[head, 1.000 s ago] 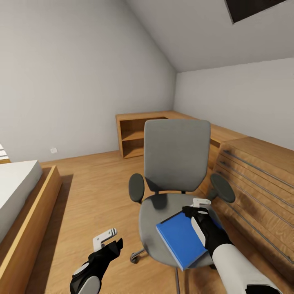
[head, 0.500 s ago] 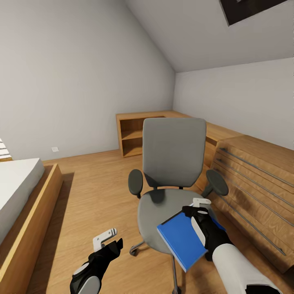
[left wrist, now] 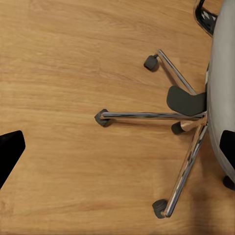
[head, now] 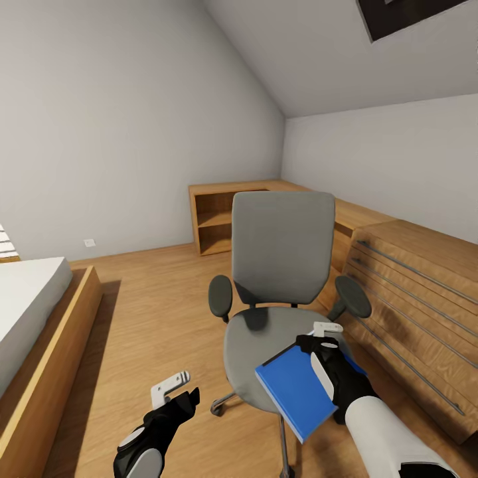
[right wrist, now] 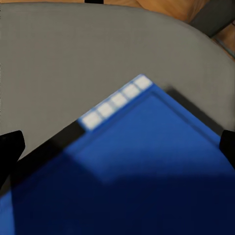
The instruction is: In the bedroom, organize the workspace by keeping the computer under the desk, ensuring the monitor is on the desk, placing the keyboard on the desk next to the monitor, placing the mouse on the desk next to the keyboard, moving the folder from the swivel chair onto the desk next to the mouse, stacking the notebook on top of the folder with the pen on top of the notebook, and positioning the swivel chair next to the desk.
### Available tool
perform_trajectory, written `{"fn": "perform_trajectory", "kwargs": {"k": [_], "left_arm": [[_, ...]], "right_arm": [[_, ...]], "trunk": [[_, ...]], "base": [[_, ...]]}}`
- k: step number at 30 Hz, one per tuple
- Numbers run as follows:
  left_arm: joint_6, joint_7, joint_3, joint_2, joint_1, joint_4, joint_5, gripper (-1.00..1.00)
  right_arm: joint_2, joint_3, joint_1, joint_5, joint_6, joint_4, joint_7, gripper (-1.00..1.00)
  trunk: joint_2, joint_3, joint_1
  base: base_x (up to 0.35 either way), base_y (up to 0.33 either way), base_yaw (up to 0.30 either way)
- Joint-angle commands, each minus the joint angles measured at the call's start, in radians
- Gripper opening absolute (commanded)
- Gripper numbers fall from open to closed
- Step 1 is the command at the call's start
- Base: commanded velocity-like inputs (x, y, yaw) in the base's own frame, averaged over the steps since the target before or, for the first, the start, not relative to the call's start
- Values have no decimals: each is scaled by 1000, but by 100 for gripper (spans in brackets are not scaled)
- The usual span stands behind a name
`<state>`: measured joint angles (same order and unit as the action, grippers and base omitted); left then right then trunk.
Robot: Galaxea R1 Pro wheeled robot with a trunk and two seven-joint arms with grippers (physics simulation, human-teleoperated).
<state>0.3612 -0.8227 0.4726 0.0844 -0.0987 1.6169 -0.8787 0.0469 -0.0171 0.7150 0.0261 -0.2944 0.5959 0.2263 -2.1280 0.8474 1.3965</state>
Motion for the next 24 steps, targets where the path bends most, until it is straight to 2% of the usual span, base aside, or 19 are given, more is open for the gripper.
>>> {"fn": "perform_trajectory", "kwargs": {"k": [1, 20, 24], "left_arm": [[3, -7, 2, 1, -1, 1, -5, 100], [3, -6, 3, 0, -1, -5, -9, 100], [3, -6, 4, 0, -1, -6, -10, 100]], "right_arm": [[1, -3, 0, 11, -5, -19, 2, 100], [2, -3, 0, 11, -5, -19, 2, 100], [2, -3, 0, 11, -5, -19, 2, 100]], "trunk": [[0, 1, 0], [0, 1, 0], [0, 1, 0]], "base": [[0, 0, 0], [0, 0, 0], [-140, 0, 0]]}}
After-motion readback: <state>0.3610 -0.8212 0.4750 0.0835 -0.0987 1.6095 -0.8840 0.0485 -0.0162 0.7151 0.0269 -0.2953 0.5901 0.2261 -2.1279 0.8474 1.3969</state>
